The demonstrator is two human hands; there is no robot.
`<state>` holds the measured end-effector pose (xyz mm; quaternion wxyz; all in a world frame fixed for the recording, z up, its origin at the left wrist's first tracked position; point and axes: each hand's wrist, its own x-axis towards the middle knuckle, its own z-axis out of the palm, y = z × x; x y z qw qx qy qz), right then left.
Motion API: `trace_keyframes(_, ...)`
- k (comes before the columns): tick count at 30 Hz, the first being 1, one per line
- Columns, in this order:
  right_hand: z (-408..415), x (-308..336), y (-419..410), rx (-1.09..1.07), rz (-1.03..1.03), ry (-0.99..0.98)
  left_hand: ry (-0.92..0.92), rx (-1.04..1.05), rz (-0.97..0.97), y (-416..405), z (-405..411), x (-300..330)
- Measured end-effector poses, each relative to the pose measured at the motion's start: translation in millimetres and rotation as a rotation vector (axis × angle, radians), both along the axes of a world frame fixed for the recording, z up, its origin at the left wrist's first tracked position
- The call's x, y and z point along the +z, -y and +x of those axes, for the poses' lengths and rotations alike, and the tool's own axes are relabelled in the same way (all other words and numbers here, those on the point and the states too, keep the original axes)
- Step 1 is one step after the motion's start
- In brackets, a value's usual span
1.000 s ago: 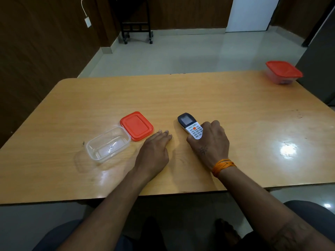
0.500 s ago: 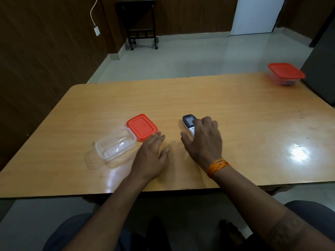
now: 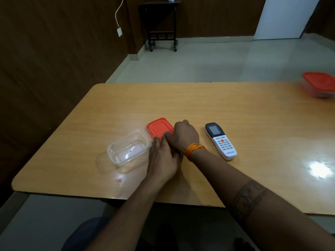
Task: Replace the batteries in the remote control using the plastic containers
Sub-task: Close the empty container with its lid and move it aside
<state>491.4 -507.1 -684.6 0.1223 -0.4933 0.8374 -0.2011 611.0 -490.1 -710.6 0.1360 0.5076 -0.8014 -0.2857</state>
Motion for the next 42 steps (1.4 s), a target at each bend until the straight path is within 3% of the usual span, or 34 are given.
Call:
trace_keyframes(3, 0, -3, 9, -0.074, -0.034, 0.150, -0.039, 0.029, 0.013, 5, 1, -4)
trace_keyframes(7, -8, -3, 7, -0.280, -0.233, 0.569, -0.159, 0.069, 0.015, 4, 2, 5)
trace_keyframes(9, -7, -4, 0, -0.305, -0.336, 0.648, -0.259, 0.114, -0.046, 5, 4, 19)
trace_keyframes(13, 3, -2, -20, -0.153, -0.591, 0.470, -0.526, 0.288, -0.229, 15, 23, 55)
trace_keyframes(16, 17, 3, -27, 0.049, -0.712, 0.224, -0.709, 0.440, -0.165, 27, 48, 74)
trace_keyframes(18, 26, 7, -28, 0.147, -0.763, 0.181, -0.742, 0.501, -0.123, 37, 65, 78)
trace_keyframes(21, 40, 13, -24, 0.218, -0.779, 0.187, -0.732, 0.546, -0.085, 53, 89, 75)
trace_keyframes(24, 54, 19, -16, 0.087, -0.679, 0.484, -0.763, 0.585, -0.005, 68, 112, 71)
trace_keyframes(26, 59, 18, -8, -0.042, -0.630, 0.692, -0.745, 0.585, 0.036, 75, 125, 68)
trace_keyframes(29, 65, 13, -2, -0.109, -0.523, 0.798, -0.589, 0.546, -0.021, 77, 136, 61)
trace_keyframes(34, 67, 6, 8, -0.116, -0.419, 0.616, -0.259, 0.475, -0.280, 74, 141, 58)
trace_keyframes(39, 72, 3, 17, -0.084, -0.368, 0.536, -0.112, 0.470, -0.352, 79, 139, 51)
trace_keyframes(42, 75, 0, 20, -0.046, -0.341, 0.496, -0.079, 0.483, -0.291, 82, 142, 45)
